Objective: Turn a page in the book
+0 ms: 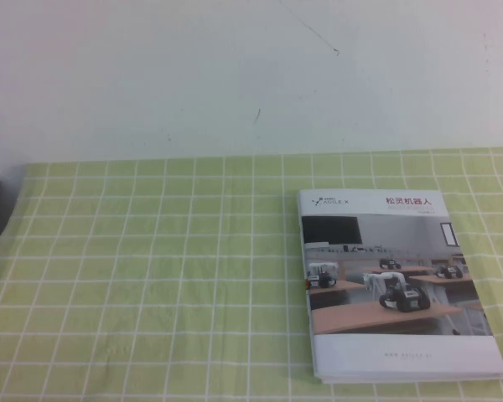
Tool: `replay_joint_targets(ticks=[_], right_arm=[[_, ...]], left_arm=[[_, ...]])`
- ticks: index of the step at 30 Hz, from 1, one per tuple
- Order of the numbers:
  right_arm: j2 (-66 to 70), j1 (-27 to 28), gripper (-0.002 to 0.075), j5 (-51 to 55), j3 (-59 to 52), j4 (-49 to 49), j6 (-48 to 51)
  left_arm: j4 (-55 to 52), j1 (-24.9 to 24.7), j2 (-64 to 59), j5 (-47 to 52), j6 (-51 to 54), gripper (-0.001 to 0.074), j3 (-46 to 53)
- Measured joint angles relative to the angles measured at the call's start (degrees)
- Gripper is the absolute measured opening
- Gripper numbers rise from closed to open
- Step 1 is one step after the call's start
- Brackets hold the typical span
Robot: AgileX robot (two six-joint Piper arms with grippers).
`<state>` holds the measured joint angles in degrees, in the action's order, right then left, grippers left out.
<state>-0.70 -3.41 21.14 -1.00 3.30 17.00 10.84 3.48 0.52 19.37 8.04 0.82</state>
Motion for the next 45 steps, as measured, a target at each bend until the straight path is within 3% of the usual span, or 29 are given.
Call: replay_joint_targets(ticks=[26, 30, 36, 39, 45], right_arm=[[0.0, 0.0, -0.0003, 0.0, 0.0, -1.61, 0.0], [0.0, 0.0, -0.0003, 0.0, 0.0, -5.11, 0.0], [0.0, 0.0, -0.0003, 0.0, -0.14, -17.8, 0.0], [0.0, 0.0, -0.0003, 0.28, -0.32, -28.89, -1.77], [0.0, 0.0, -0.0003, -0.69, -0.7, -56.88, -6.67]], left_arm=[[0.0, 0.0, 0.0, 0.0, 0.0, -0.0004, 0.0], [6.75, 0.0, 0.0, -0.4, -1.44, -0.0004, 0.14], [34.72, 0.0, 0.0, -4.59, -4.87, -0.0004, 0.49], [47.55, 0.0, 0.0, -5.97, -5.41, -0.0004, 0.49], [51.72, 0.0, 0.0, -7.82, -3.17, -0.0004, 0.49]])
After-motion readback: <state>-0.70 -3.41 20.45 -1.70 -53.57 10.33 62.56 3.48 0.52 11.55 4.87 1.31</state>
